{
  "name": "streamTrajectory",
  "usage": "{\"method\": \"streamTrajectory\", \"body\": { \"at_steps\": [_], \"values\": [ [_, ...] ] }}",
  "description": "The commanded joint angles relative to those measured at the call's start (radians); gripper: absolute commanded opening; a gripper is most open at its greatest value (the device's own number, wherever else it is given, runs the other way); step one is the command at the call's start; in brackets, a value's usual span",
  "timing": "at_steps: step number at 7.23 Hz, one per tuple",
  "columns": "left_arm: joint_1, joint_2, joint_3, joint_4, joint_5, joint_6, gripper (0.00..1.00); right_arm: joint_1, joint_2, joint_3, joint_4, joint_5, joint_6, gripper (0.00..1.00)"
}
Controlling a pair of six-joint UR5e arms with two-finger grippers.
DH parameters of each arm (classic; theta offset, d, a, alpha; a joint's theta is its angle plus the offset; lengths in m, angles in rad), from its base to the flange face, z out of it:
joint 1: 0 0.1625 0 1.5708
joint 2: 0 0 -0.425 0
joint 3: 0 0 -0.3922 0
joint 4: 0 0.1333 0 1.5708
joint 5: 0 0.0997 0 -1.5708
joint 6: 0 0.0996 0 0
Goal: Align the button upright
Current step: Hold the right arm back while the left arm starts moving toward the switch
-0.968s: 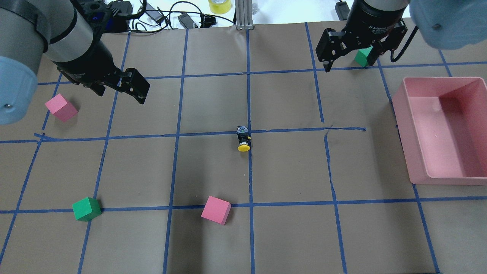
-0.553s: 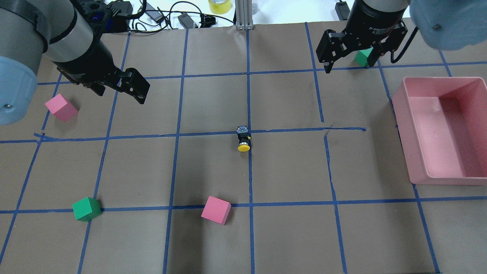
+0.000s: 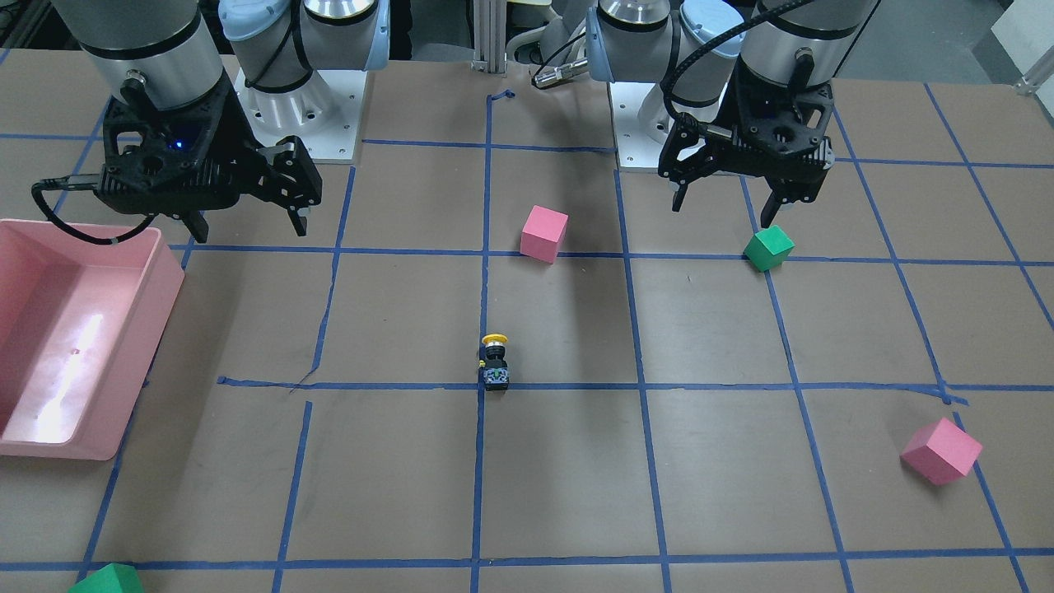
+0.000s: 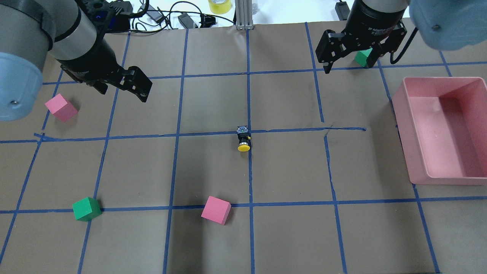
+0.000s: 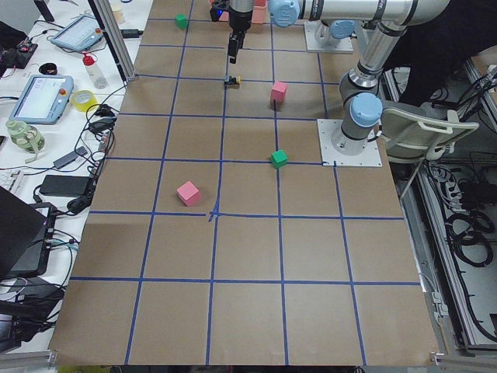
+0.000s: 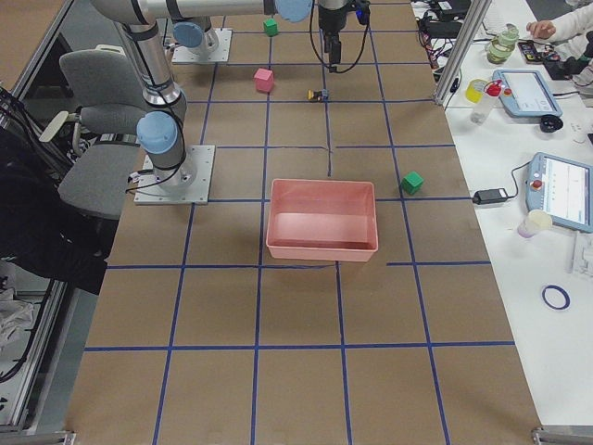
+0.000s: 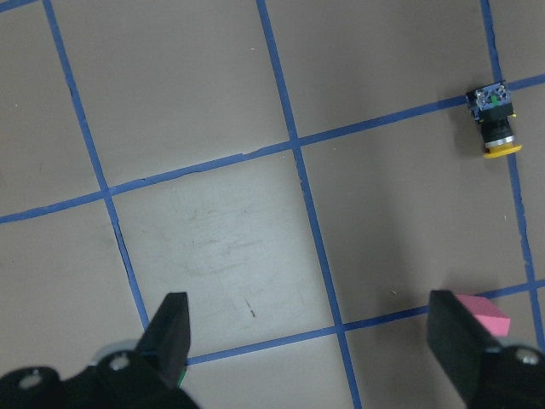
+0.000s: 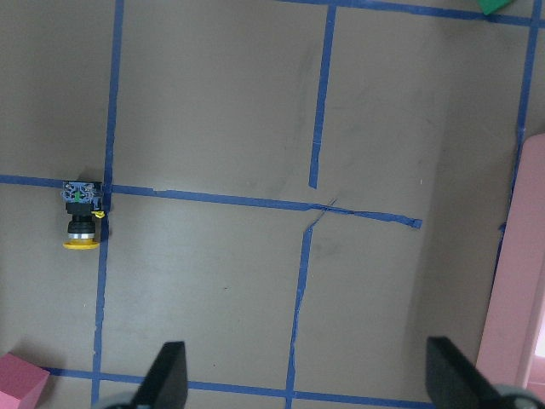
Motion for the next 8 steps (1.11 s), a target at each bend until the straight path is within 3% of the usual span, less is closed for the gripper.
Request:
{"method": "streamTrajectory", "body": {
  "at_steps": [1,2,3,5,6,8],
  "values": [
    [-0.007,-0.034,0.004,0.061,-0.012,-0.01,1.0,0.0,0.0,0.0,0.002,0.0,0.002,1.0],
    [-0.007,-0.041,0.007,0.183,-0.015,-0.012,1.0,0.0,0.0,0.0,0.002,0.0,0.0,1.0],
    [-0.01,-0.063,-0.004,0.215,-0.012,-0.041,1.0,0.0,0.0,0.002,0.002,0.002,0.0,1.0],
    [-0.162,-0.072,-0.041,0.25,0.009,-0.417,1.0,0.0,-0.001,0.006,0.002,0.002,0.0,1.0],
    [-0.239,-0.087,-0.097,0.341,0.093,-0.52,0.99,0.0,0.0,0.006,0.002,0.002,0.0,1.0],
    [-0.361,-0.106,-0.223,0.568,0.126,-0.747,0.99,0.0,0.0,0.006,0.002,0.002,0.0,1.0]
  ]
}}
